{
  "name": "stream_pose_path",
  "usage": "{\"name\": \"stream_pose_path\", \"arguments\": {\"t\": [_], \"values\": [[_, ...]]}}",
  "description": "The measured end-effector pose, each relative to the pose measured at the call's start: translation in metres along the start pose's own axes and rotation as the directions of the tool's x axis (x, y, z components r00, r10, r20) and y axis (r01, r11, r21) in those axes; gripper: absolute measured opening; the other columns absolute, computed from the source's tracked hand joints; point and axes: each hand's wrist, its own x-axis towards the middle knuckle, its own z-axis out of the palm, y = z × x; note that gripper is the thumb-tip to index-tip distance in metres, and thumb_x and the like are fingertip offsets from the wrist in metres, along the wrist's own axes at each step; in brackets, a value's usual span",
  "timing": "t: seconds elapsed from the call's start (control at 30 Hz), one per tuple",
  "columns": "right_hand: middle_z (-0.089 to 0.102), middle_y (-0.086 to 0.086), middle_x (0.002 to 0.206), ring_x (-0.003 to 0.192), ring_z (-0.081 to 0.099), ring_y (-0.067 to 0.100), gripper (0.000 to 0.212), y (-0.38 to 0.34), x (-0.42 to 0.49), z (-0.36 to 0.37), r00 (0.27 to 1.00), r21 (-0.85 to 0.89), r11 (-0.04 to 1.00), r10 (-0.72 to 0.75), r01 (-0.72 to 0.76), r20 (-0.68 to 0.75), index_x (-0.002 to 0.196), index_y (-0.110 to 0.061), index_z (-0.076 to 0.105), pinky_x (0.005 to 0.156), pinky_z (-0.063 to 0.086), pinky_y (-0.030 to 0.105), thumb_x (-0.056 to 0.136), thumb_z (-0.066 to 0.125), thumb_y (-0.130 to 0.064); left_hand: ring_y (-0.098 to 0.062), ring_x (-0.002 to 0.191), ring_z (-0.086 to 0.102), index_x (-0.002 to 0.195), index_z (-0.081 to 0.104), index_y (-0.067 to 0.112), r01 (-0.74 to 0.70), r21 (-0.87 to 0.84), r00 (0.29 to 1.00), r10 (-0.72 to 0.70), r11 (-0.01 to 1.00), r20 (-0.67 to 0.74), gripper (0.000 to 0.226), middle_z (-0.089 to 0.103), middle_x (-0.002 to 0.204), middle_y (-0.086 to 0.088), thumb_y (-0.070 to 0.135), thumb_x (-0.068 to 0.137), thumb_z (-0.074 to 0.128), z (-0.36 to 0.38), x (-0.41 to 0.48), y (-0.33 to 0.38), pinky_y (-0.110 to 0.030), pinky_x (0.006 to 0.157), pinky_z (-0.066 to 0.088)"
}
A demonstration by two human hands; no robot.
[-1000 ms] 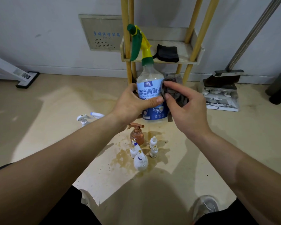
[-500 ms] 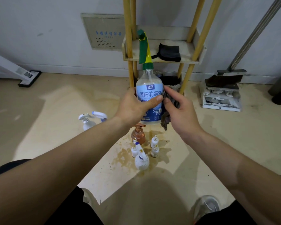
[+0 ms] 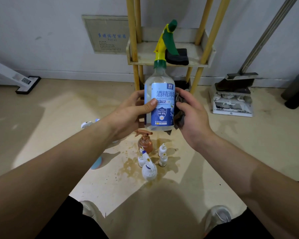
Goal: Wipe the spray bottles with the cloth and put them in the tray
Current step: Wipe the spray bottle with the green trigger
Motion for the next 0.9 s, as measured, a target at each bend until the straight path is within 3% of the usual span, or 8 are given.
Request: {"name": "stream_pose_path", "arguments": {"t": [0.17,0.3,0.4,0.5,0.6,0.7,0.8,0.9], "values": [[0.064,-0.007,0.127,0.118,0.061,0.007,0.04,0.0,-0.007,0.004,0.963,-0.264,0.927,-0.27,0.265,0.016,0.134,-0.015,0.06,0.098,0.053,0.031,0.1,0.046,0.002,-0.024,0.099,0.073,0.14,0.043,0.01,-0.005,-0.018,0.999,0.004,1.0,-0.051,0.071,0.068,0.125,-0.015,0.032,0.078,0.071,0.008,0.0,-0.002,-0.043,0.083,0.061],[0.064,-0.002,0.133,0.126,0.057,0.005,0.044,0.006,-0.022,0.008,0.847,-0.508,0.693,-0.507,0.511,0.16,0.135,-0.015,0.062,0.106,0.048,0.029,0.095,0.055,0.001,-0.025,0.092,0.071,0.136,0.052,0.008,-0.026,-0.008,0.99,0.024,1.0,-0.136,0.055,0.071,0.11,-0.01,0.033,0.089,0.067,0.01,0.004,0.001,-0.048,0.085,0.058],[0.059,0.006,0.142,0.135,0.052,0.015,0.046,0.016,-0.026,0.009,0.751,-0.586,0.499,-0.571,0.639,0.332,0.137,-0.012,0.06,0.111,0.045,0.032,0.094,0.056,0.003,-0.025,0.092,0.069,0.136,0.054,0.01,-0.015,0.017,0.984,0.017,1.0,-0.175,0.048,0.07,0.109,-0.01,0.032,0.095,0.064,0.007,0.006,0.003,-0.047,0.085,0.058],[0.059,0.001,0.14,0.132,0.053,0.011,0.046,0.011,-0.017,0.005,0.832,-0.601,0.593,-0.491,0.536,0.258,0.142,-0.015,0.055,0.11,0.045,0.03,0.098,0.054,-0.003,-0.029,0.101,0.071,0.135,0.055,0.013,-0.02,0.058,0.987,0.029,0.998,-0.16,0.046,0.07,0.119,-0.01,0.03,0.094,0.066,0.008,0.007,0.0,-0.051,0.09,0.058],[0.059,-0.009,0.136,0.127,0.053,0.001,0.043,-0.002,0.002,-0.003,0.913,-0.558,0.734,-0.39,0.387,0.119,0.144,-0.016,0.053,0.107,0.043,0.018,0.101,0.051,-0.007,-0.027,0.102,0.073,0.137,0.053,0.014,-0.03,0.138,0.993,0.045,0.99,-0.11,0.049,0.071,0.12,-0.01,0.027,0.092,0.069,0.013,0.006,-0.005,-0.043,0.081,0.061],[0.061,-0.008,0.135,0.125,0.057,0.007,0.041,-0.014,0.021,-0.011,0.944,-0.495,0.815,-0.327,0.303,0.038,0.14,-0.017,0.057,0.108,0.048,0.035,0.101,0.05,-0.008,-0.016,0.092,0.075,0.138,0.052,0.017,-0.048,0.236,0.997,0.061,0.97,-0.047,0.05,0.072,0.116,-0.006,0.022,0.092,0.071,0.019,0.005,-0.007,-0.029,0.067,0.061],[0.063,-0.006,0.131,0.123,0.057,0.006,0.042,-0.019,0.019,-0.011,0.913,-0.552,0.741,-0.395,0.382,0.102,0.136,-0.017,0.061,0.106,0.047,0.028,0.098,0.049,-0.005,-0.003,0.08,0.073,0.13,0.057,0.016,-0.102,0.316,0.993,0.116,0.943,-0.024,0.039,0.072,0.107,0.0,0.015,0.093,0.07,0.023,0.005,-0.008,-0.014,0.057,0.052],[0.065,-0.003,0.128,0.121,0.057,0.007,0.041,-0.017,0.007,-0.006,0.843,-0.641,0.57,-0.475,0.514,0.255,0.13,-0.018,0.066,0.103,0.046,0.023,0.094,0.052,-0.003,-0.01,0.088,0.074,0.125,0.06,0.014,-0.117,0.318,0.989,0.14,0.941,-0.049,0.035,0.074,0.107,-0.003,0.015,0.092,0.071,0.023,0.007,-0.009,-0.017,0.063,0.055]]}}
